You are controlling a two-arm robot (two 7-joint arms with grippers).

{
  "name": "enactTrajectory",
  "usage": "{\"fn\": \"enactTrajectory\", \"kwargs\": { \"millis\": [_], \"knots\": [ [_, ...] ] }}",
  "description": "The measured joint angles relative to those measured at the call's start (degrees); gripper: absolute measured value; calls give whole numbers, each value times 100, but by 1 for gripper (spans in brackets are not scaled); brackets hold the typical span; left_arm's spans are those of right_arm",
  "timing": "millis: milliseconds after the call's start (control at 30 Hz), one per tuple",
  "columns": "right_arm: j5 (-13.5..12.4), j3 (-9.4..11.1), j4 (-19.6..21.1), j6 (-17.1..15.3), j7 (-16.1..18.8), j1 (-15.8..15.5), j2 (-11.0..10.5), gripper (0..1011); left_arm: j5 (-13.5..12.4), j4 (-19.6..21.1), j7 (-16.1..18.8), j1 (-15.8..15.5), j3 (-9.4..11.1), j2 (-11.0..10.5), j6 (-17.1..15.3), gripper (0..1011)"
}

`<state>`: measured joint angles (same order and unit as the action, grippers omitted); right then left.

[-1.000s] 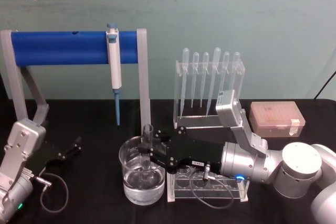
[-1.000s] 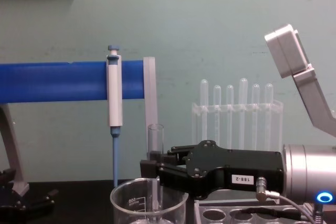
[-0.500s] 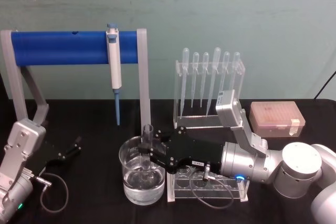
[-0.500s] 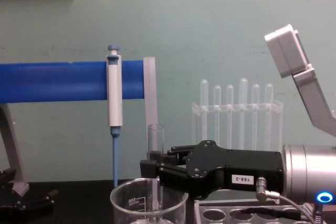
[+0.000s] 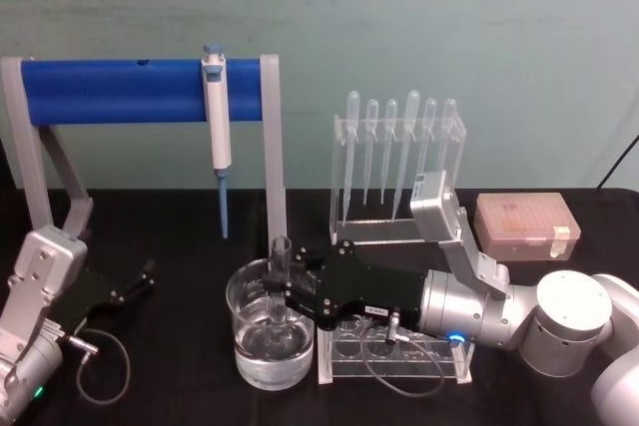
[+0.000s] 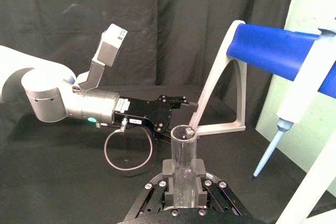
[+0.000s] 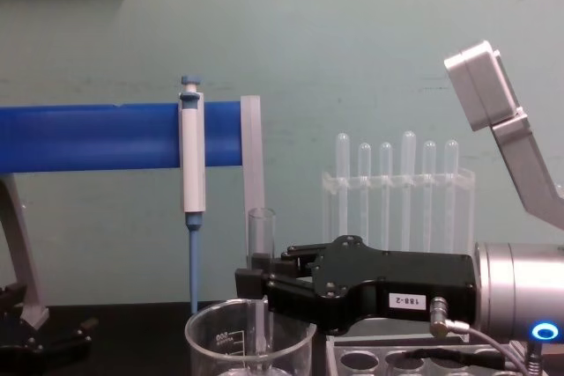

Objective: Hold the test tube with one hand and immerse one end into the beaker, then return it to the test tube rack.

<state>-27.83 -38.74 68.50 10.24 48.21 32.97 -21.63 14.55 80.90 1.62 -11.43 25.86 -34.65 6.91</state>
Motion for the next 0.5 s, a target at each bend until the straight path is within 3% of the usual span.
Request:
{"fn": "enactTrajectory", "kwargs": {
  "millis": [500],
  "knots": [
    [0,0,0,0,0,0,0,224,0,0,0,0,0,0,0,1000]
  ]
}}
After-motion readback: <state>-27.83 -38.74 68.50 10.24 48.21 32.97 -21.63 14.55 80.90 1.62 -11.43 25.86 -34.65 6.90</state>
